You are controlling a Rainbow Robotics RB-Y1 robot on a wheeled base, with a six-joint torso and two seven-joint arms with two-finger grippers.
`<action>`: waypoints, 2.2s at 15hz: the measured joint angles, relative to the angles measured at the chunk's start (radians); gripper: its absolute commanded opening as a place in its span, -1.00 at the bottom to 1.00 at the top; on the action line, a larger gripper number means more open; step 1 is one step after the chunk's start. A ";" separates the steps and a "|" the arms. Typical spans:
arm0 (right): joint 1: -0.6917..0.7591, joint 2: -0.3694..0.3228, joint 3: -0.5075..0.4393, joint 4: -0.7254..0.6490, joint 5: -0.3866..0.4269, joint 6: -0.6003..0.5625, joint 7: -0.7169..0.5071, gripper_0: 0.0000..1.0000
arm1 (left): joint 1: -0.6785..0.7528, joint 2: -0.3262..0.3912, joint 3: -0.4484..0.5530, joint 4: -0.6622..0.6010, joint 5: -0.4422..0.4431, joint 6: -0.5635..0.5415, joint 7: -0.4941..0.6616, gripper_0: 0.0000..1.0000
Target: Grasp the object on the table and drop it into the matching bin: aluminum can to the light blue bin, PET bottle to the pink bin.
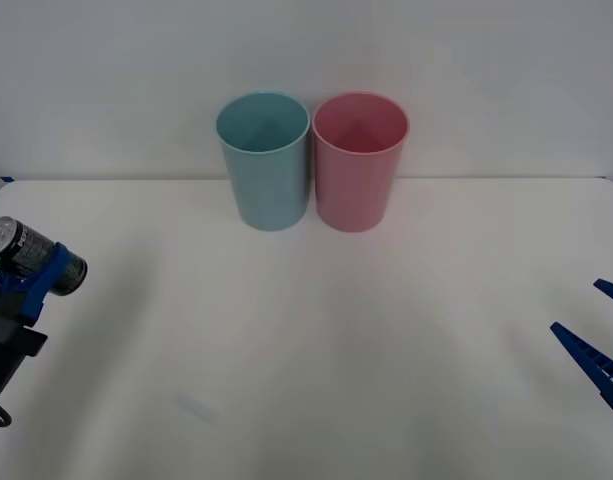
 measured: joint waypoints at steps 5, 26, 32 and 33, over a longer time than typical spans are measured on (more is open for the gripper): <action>0.000 0.000 0.000 0.000 0.000 0.000 0.000 1.00 | -0.151 0.019 -0.004 -0.021 -0.172 0.001 0.204 -1.00; 0.000 0.000 0.000 0.000 0.000 0.000 0.000 1.00 | -1.052 0.019 -0.169 0.711 -0.591 0.065 0.416 -0.99; 0.000 0.000 0.000 0.000 0.000 0.000 0.000 1.00 | -1.254 0.001 -0.201 0.964 -0.655 0.115 0.317 -0.96; 0.000 0.000 0.000 0.000 0.000 0.000 0.000 1.00 | -1.272 -0.010 -0.201 0.989 -0.659 0.131 0.284 -0.95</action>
